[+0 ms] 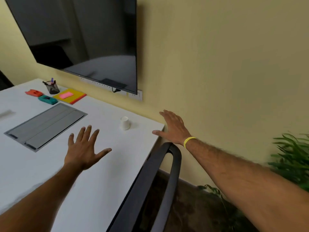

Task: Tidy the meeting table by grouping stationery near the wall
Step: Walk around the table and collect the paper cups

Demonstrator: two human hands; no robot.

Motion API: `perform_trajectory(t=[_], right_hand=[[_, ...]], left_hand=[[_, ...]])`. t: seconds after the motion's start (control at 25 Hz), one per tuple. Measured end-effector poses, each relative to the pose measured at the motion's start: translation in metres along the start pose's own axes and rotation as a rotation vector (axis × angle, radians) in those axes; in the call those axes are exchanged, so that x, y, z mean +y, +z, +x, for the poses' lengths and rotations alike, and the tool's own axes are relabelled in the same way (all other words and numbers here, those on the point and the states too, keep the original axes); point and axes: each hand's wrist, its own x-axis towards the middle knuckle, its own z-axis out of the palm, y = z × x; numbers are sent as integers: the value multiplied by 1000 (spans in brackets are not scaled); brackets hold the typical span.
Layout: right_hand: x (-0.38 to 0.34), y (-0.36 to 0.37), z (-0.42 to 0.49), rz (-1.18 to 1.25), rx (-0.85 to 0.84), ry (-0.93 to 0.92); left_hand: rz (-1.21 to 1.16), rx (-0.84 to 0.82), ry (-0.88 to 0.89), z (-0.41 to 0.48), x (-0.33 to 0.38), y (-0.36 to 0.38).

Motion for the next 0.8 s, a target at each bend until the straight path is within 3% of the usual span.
perform_trajectory(t=[0.28, 0.6, 0.8], right_hand=[[22, 93, 134, -9, -226, -175], [59, 214, 245, 134, -451, -197], [41, 260, 320, 122, -434, -278]], left_hand=[[13, -51, -194, 26, -27, 49], [32, -174, -450, 59, 6, 113], [32, -199, -566, 73, 26, 127]])
